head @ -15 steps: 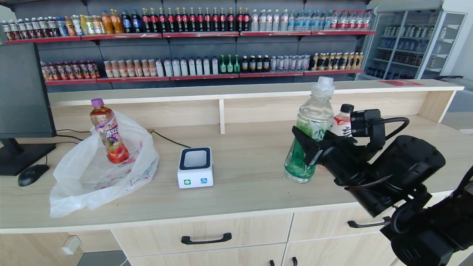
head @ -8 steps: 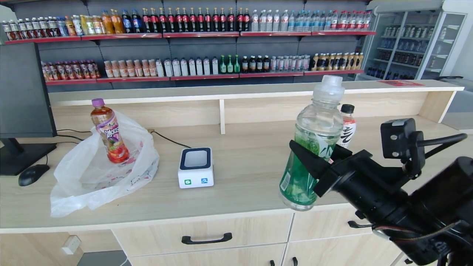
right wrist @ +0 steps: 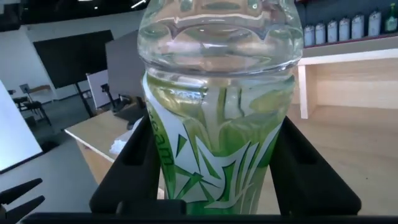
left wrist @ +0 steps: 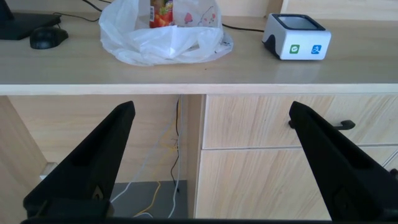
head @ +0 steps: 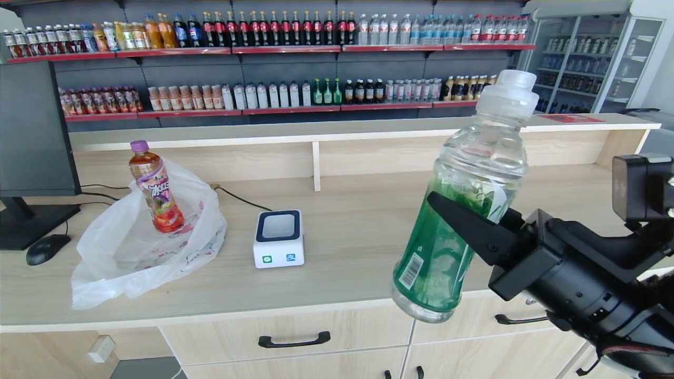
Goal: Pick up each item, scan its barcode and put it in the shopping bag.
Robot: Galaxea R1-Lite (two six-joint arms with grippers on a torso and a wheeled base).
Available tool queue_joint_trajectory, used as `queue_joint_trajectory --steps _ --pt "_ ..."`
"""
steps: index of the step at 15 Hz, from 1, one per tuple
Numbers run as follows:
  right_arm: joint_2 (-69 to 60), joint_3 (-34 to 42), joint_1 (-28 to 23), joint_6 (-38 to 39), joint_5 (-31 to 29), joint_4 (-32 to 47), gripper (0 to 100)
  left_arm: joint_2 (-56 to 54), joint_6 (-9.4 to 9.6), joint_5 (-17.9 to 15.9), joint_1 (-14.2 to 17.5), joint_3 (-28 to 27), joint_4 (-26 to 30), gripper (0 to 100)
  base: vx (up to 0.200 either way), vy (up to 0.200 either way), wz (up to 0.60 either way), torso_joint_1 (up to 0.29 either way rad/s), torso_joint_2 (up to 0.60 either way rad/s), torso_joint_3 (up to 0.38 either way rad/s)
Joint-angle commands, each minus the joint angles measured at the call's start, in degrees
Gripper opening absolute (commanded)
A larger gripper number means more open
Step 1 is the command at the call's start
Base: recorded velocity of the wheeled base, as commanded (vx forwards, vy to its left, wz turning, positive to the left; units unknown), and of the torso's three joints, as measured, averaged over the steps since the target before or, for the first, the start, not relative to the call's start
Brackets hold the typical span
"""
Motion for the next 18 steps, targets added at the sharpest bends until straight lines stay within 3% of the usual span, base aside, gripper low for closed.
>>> queue_joint_trajectory --steps 1,5,6,10,13,15,18 --pt "0.9 -2.8 -0.3 0.1 3.4 -0.1 0 0.0 0.02 0.0 0.0 0.0 0.0 100 0.0 0.0 0.0 0.0 0.0 0.0" --pt "2.3 -5.2 -2.6 2.0 13.1 -0.1 0 0.0 0.02 0.0 0.0 0.0 0.0 100 0.0 0.0 0.0 0.0 0.0 0.0" --pt "2.6 -5.4 -3.4 4.6 16.9 -0.1 0 0.0 0.02 0.0 0.0 0.0 0.0 100 0.0 0.0 0.0 0.0 0.0 0.0" --pt "3.4 -8.9 -4.8 12.6 21.8 -0.1 0 0.0 0.02 0.0 0.0 0.0 0.0 100 0.0 0.0 0.0 0.0 0.0 0.0" --pt "4.1 -12.0 -4.8 20.4 28.7 -0.1 0 0.0 0.02 0.0 0.0 0.0 0.0 100 0.0 0.0 0.0 0.0 0.0 0.0" --pt "3.5 -12.2 -4.8 26.6 30.1 -0.1 0 0.0 0.02 0.0 0.0 0.0 0.0 100 0.0 0.0 0.0 0.0 0.0 0.0" --pt "3.4 -14.5 -4.0 29.9 30.2 -0.1 0 0.0 0.02 0.0 0.0 0.0 0.0 100 0.0 0.0 0.0 0.0 0.0 0.0"
